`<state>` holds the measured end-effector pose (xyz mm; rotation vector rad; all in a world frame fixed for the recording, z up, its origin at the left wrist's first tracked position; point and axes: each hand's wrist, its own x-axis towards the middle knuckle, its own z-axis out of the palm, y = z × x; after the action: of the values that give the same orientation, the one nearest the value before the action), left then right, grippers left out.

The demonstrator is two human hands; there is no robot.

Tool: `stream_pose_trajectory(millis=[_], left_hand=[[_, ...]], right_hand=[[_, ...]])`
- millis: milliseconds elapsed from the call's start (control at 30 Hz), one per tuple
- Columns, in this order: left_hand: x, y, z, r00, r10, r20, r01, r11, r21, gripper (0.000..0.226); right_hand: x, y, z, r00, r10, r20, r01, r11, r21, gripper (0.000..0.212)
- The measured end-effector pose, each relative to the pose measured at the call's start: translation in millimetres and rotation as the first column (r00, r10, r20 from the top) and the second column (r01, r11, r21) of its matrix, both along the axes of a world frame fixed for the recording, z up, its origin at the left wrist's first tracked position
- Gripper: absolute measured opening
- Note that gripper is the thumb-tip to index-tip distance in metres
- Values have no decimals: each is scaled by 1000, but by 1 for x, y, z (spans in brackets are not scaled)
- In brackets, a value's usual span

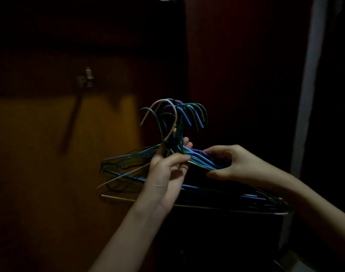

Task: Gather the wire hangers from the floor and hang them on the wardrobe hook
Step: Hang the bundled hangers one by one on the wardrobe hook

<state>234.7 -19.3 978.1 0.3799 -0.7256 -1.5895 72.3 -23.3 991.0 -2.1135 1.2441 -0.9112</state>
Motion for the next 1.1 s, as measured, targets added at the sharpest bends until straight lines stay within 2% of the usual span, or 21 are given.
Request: stream_pose_trajectory(millis=[100, 233, 300, 400, 567, 733, 900, 1100], left_hand=[[46, -3, 10, 991, 84, -101, -80, 996, 38, 54], [92, -13, 10, 972, 189, -137, -188, 982, 21, 55], [110, -17, 9, 962, 226, -151, -226, 974, 21, 57], [130, -23, 11, 952, 264, -155, -268, 964, -2, 59], [154, -38, 16, 925, 346, -159, -355, 934, -35, 65], [166, -57, 18, 896, 442, -50, -444, 893, -73, 61], [176, -75, 18, 849, 526, 40, -518, 845, -131, 59], [188, -94, 17, 785, 604, 136, -587, 796, -147, 76]], right_hand=[[50, -23, 6, 997, 71, -40, -72, 997, -14, 44], [101, -43, 9, 988, 145, -56, -147, 989, -28, 43], [119, -52, 8, 985, 163, -57, -164, 986, -14, 36], [135, -67, 8, 986, 148, -72, -151, 988, -43, 7], [149, -98, 5, 991, 77, -109, -88, 990, -108, 11], [159, -122, 3, 996, 89, -3, -88, 985, -147, 14], [174, -148, -2, 988, 73, 137, -28, 952, -305, 14], [193, -176, -12, 958, 68, 277, 59, 904, -424, 10]])
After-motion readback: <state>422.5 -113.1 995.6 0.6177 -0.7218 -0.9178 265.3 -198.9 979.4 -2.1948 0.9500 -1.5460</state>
